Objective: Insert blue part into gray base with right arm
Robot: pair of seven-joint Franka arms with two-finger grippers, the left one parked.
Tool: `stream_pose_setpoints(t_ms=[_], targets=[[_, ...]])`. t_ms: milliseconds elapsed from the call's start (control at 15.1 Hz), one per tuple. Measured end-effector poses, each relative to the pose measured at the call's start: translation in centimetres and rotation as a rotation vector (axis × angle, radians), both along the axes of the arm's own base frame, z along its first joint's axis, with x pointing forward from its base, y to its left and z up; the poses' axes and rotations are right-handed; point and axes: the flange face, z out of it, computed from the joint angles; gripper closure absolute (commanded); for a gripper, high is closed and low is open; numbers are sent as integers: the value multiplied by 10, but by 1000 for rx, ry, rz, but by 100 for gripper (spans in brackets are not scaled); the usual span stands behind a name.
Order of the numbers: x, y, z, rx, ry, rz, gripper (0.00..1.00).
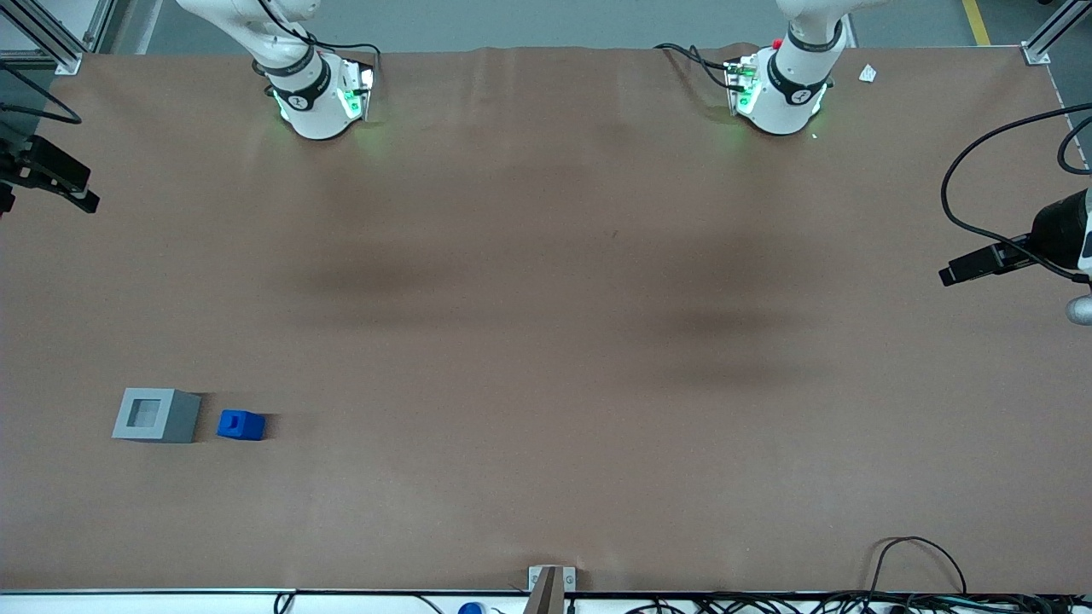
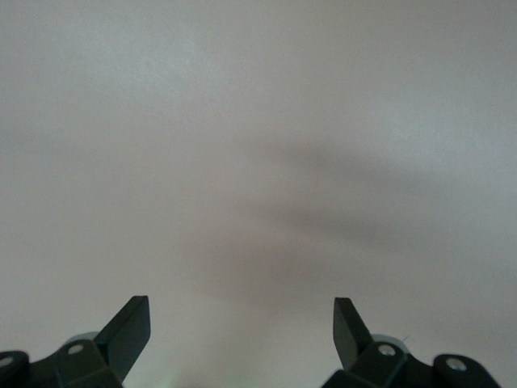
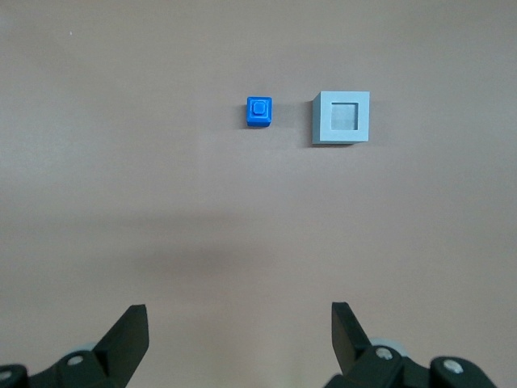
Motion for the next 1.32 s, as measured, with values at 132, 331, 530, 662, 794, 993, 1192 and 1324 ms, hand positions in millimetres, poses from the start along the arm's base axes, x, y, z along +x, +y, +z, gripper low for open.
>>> stream_pose_setpoints(t_ms=[132, 331, 530, 662, 794, 993, 1192, 1324], targets=[[0, 0, 0, 0, 0, 0, 0], [0, 0, 0, 0, 0, -1, 0], [0, 0, 0, -2, 0, -1, 0], [1, -1, -1, -2, 2, -2, 0], [6, -2, -10, -1, 14, -6, 0], [23, -6, -35, 2, 28, -14, 0], [37, -9, -56, 5, 47, -16, 0], [43, -9, -68, 7, 64, -16, 0]])
